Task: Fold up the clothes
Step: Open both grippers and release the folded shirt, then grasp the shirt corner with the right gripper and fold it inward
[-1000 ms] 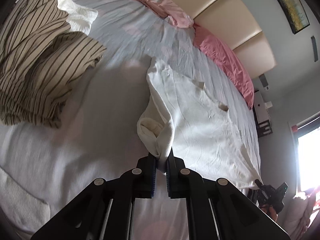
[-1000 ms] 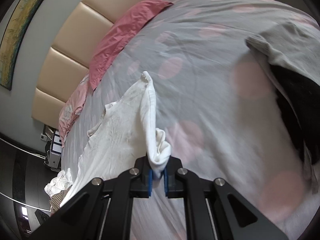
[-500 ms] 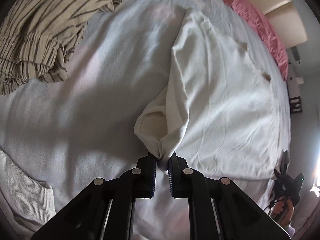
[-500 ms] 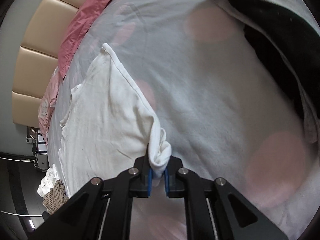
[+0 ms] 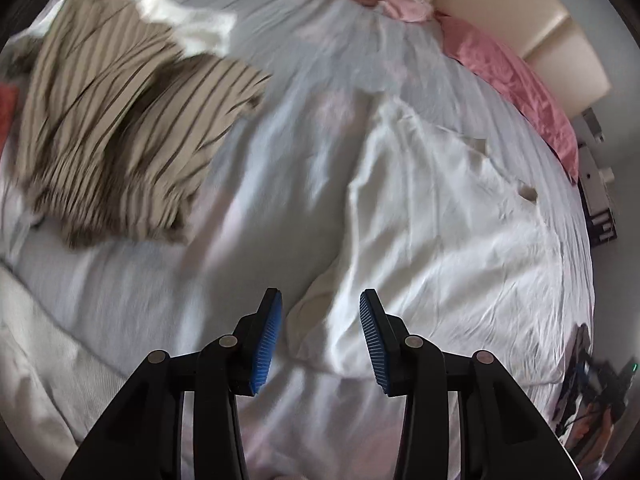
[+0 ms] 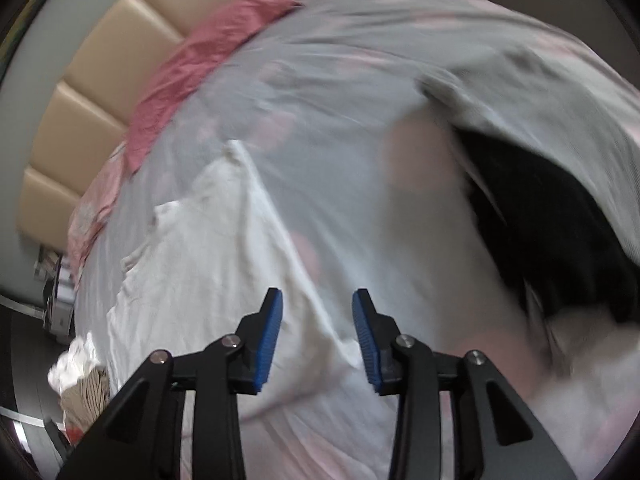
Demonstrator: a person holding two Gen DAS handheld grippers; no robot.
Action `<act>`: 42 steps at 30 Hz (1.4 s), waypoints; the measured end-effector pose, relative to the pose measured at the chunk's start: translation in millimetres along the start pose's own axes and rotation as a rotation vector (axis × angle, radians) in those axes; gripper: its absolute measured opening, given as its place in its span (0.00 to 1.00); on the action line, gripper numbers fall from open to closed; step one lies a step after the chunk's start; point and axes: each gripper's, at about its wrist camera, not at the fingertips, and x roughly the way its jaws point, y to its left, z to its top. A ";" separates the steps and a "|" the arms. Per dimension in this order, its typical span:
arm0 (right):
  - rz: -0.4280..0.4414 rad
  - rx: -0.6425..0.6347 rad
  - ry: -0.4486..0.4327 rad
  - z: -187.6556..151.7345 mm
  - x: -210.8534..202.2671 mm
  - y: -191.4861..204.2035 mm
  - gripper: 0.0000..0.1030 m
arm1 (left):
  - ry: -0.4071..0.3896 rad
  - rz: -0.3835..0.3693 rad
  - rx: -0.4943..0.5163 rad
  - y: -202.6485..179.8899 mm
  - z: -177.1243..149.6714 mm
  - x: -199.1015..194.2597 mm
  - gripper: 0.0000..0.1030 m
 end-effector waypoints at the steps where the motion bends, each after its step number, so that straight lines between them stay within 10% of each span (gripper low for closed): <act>1: 0.017 -0.044 0.023 8.2 6.4 10.2 0.37 | -0.004 -0.002 0.018 -6.2 6.0 0.1 0.43; 10: 0.102 -0.275 0.186 85.2 95.7 68.1 0.62 | -0.052 0.008 0.132 -61.8 65.4 22.2 0.56; 25: 0.142 -0.403 0.334 128.3 183.2 103.7 0.65 | -0.061 0.005 0.178 -55.5 81.6 72.9 0.56; 33: -0.012 -0.544 0.292 108.2 187.3 130.7 0.15 | -0.059 -0.040 0.142 -45.9 80.0 62.9 0.56; 42: -0.041 -0.571 0.306 89.8 149.4 182.3 0.09 | -0.062 -0.088 0.155 -45.3 79.9 54.7 0.56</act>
